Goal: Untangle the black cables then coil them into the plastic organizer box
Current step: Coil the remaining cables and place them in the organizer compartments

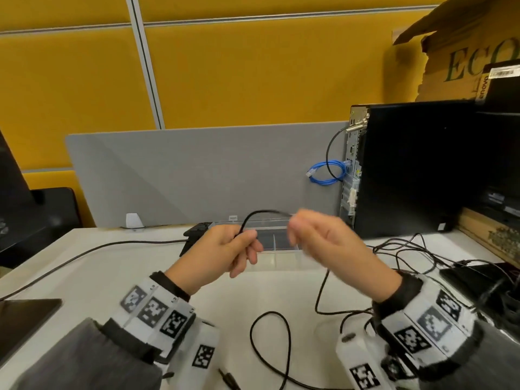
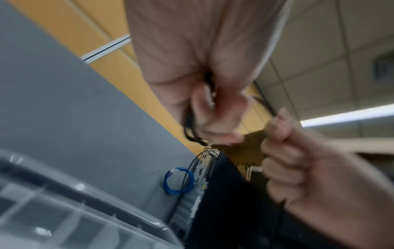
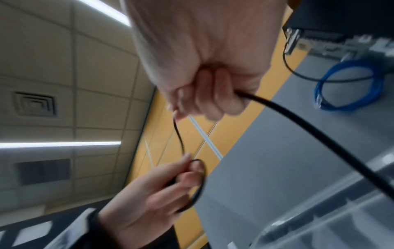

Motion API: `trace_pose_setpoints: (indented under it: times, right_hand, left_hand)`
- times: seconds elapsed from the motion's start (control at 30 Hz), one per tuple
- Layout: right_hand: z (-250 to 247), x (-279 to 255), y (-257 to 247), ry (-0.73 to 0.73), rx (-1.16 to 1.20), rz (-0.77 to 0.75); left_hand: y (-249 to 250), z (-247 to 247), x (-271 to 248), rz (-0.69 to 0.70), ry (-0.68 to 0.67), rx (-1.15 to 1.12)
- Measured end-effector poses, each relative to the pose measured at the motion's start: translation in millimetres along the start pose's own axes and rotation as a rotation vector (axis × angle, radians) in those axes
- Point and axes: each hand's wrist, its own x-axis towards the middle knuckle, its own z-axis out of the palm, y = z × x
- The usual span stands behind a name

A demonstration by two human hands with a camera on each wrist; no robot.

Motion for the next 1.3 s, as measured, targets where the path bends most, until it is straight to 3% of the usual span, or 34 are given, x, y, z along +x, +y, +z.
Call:
trace_pose_setpoints:
  times: [0.07,0.1,0.17,0.23,0.3,0.37,0.43,0.47,0.53,0.6,0.7,0.77,0.8,0.87,0.93,0.97,1.03,1.1,1.23,1.3]
  right_hand:
    - [-10,15,19,0.213,-0.183,0.039]
    - [-12,20,28,0.208,-0.264,0.073]
    - [0,22,40,0.032,-0.458,0.119]
    - [26,10,38,-0.158,-0.597,0.061]
    - [47,-8,20,-0.310,-0.606,-0.021]
    - [47,-14,4,-0.357,-0.585,-0.049]
    - [29,-9,-3,-0.213,-0.594,-0.047]
    - [18,-4,-2,-0.109,-0.606,-0.056]
    - [-2,7,3,0.048,-0.624,-0.097]
    - [-13,13,15,0.058,-0.653,-0.091]
    - [-5,10,31,-0.230,-0.655,0.013]
    - [13,2,31,-0.441,-0.606,0.033]
    - [22,-2,27,-0.493,-0.567,0.010]
    - [29,-4,16,-0.462,-0.505,-0.066]
    - [16,2,9,-0.293,-0.542,-0.114]
    - [5,6,8,-0.220,-0.597,-0.118]
    - [-19,11,14,-0.148,-0.698,-0.076]
    - [-34,14,29,-0.128,-0.735,0.008]
    - [-17,6,48,-0.365,-0.767,0.105]
    - [9,-4,42,-0.464,-0.642,0.018]
  left_hand:
    - [8,0,-9,0.029,-0.155,-0.288]
    - [14,2,-13,0.068,-0.201,-0.446]
    - [25,7,-13,0.136,-0.184,-0.700]
    - [27,10,-3,0.142,-0.028,-0.820]
    - [18,9,8,0.158,0.172,-0.631]
    - [0,5,10,0.210,0.308,-0.025]
    - [-12,2,8,0.202,0.188,0.379]
    - [-13,2,5,0.146,0.053,0.347]
    - [-8,3,-2,0.041,-0.251,0.055]
    - [2,1,-7,0.087,-0.377,-0.256]
    - [19,1,-7,0.206,-0.207,-0.637]
    - [23,4,2,0.232,-0.020,-0.698]
    - [22,5,7,0.238,0.061,-0.599]
    - [15,8,12,0.271,0.199,-0.046]
    - [6,4,13,0.214,0.093,0.417]
    - [3,2,12,0.117,-0.043,0.465]
    - [-1,-3,6,-0.055,-0.319,0.268]
    - [4,-6,0,-0.049,-0.409,-0.099]
    - [26,2,3,0.108,-0.028,-0.763]
    - [27,6,14,0.118,0.101,-0.682]
